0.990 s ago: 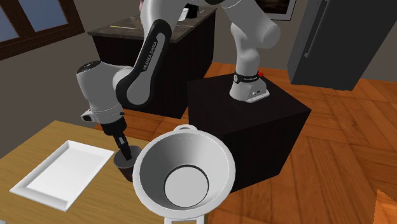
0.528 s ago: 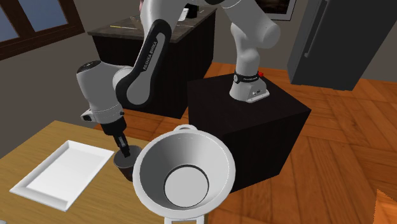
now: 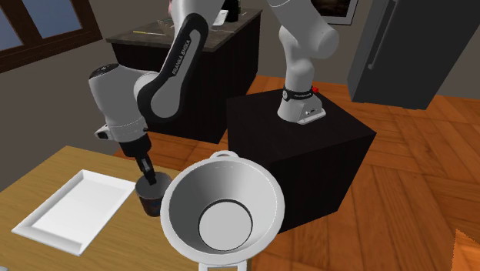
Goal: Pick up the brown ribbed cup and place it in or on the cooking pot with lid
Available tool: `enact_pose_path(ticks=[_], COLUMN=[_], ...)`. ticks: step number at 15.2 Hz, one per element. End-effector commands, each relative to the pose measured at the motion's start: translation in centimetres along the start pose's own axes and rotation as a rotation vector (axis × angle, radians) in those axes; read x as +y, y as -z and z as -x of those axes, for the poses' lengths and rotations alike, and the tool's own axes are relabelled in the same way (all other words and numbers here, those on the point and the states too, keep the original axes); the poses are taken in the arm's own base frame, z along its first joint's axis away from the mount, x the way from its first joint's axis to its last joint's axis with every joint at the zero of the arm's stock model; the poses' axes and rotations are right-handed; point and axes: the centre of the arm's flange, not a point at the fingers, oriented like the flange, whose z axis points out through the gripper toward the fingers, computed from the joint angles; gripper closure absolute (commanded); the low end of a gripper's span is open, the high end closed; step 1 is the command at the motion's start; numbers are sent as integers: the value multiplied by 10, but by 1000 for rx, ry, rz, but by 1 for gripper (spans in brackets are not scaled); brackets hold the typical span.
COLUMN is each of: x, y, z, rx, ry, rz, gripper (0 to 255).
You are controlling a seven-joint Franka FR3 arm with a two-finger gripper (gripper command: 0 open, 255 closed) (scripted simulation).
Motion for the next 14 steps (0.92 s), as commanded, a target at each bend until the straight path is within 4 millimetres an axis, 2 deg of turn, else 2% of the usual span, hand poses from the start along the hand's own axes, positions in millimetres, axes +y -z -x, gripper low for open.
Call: enact_pose_path(ticks=[1,14], x=[-5,-15], y=[14,82], z=[-2,-1], rx=[4,4], ry=[4,4], rz=[-3,-3], gripper=[255,255])
